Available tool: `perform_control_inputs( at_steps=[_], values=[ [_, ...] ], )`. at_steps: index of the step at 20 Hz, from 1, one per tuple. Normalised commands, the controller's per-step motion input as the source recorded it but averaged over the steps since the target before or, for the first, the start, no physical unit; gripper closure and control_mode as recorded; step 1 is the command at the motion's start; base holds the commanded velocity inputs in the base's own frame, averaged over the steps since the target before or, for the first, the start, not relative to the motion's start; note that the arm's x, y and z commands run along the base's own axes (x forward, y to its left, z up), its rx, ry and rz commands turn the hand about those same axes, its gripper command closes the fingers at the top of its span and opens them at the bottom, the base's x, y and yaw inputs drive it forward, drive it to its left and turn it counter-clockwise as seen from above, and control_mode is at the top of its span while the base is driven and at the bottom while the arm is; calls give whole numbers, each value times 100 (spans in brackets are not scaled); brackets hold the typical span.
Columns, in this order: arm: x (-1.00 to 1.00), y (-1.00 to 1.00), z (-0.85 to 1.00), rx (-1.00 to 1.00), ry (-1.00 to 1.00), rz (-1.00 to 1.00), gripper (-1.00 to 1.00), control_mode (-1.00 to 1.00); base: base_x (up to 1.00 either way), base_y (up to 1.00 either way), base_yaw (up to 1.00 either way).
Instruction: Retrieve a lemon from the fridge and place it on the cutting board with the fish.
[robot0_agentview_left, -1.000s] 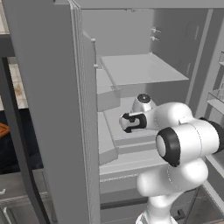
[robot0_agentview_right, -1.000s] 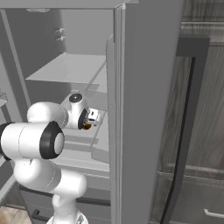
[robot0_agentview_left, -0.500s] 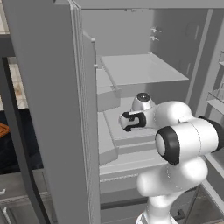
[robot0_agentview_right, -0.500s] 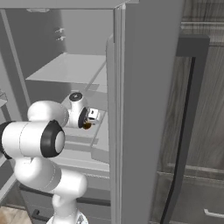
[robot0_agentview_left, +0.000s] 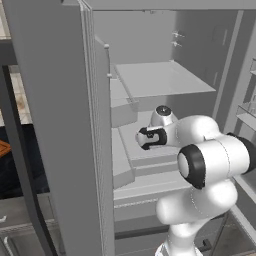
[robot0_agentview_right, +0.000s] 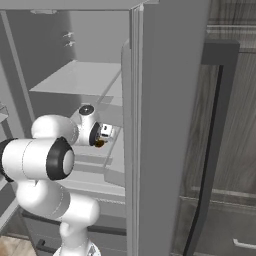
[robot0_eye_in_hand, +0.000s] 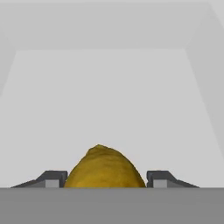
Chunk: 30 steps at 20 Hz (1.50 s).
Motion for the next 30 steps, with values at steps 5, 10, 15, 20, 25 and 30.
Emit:
perform_control_inputs(
  at_steps=[5, 10, 15, 20, 25, 30],
  values=[
    [-51, -3, 7, 0, 0, 0, 100, -100, 0, 0, 0],
    [-99, -19, 44, 2, 0, 0, 100, -100, 0, 0, 0],
    [-96, -7, 52, 1, 0, 0, 100, -100, 0, 0, 0],
    [-89, 0, 84, 0, 0, -1, 100, -100, 0, 0, 0],
    [-85, 0, 90, 0, 0, -3, 100, -100, 0, 0, 0],
    [-78, 0, 97, 0, 0, -5, 100, -100, 0, 0, 0]
  ],
)
